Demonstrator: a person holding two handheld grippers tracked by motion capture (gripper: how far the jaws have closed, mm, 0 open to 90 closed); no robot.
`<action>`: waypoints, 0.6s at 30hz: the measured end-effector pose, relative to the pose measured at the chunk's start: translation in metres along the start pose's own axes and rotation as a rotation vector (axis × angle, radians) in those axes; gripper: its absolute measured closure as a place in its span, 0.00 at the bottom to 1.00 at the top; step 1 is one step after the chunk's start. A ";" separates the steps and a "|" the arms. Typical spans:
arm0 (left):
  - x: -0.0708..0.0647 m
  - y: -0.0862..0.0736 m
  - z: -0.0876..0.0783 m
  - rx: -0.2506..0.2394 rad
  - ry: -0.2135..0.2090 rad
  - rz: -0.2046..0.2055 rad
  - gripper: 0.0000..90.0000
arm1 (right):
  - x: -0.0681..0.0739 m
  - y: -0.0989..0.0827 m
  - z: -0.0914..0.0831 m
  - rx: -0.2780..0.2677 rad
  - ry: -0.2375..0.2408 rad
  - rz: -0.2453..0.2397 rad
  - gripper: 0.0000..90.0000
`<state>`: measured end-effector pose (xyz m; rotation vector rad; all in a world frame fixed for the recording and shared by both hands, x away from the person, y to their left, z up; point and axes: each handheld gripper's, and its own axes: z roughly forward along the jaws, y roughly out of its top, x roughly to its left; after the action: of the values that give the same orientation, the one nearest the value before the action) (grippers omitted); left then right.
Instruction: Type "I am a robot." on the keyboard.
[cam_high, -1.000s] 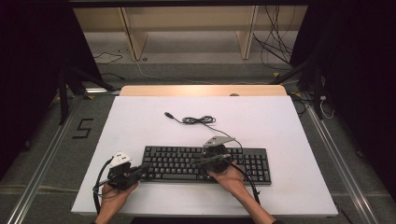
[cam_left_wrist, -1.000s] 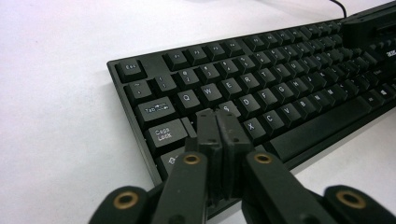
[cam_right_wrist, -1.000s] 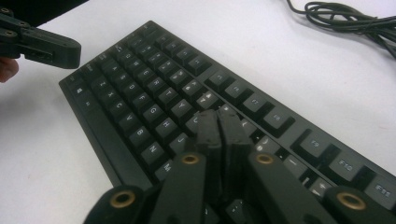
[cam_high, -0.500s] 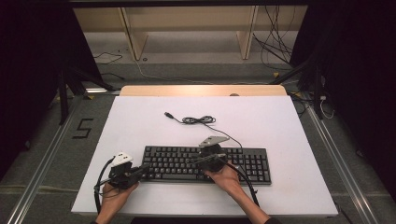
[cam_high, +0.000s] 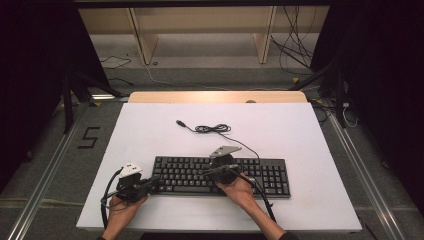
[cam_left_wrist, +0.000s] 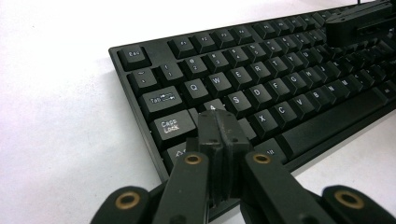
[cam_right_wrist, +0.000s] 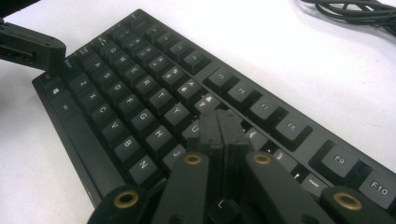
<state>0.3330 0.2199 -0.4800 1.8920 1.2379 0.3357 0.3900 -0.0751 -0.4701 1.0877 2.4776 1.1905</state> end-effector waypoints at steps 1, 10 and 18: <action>0.000 0.000 0.000 0.002 0.000 0.001 0.99 | 0.000 0.000 0.001 0.001 0.000 -0.002 1.00; 0.000 -0.001 0.003 0.020 0.004 0.000 0.99 | 0.000 0.000 0.005 0.022 -0.010 0.001 1.00; 0.001 0.000 0.004 0.030 0.002 -0.001 0.99 | 0.000 -0.001 0.006 0.028 -0.011 0.002 1.00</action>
<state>0.3357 0.2190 -0.4829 1.9174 1.2515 0.3205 0.3929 -0.0719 -0.4748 1.1016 2.4924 1.1513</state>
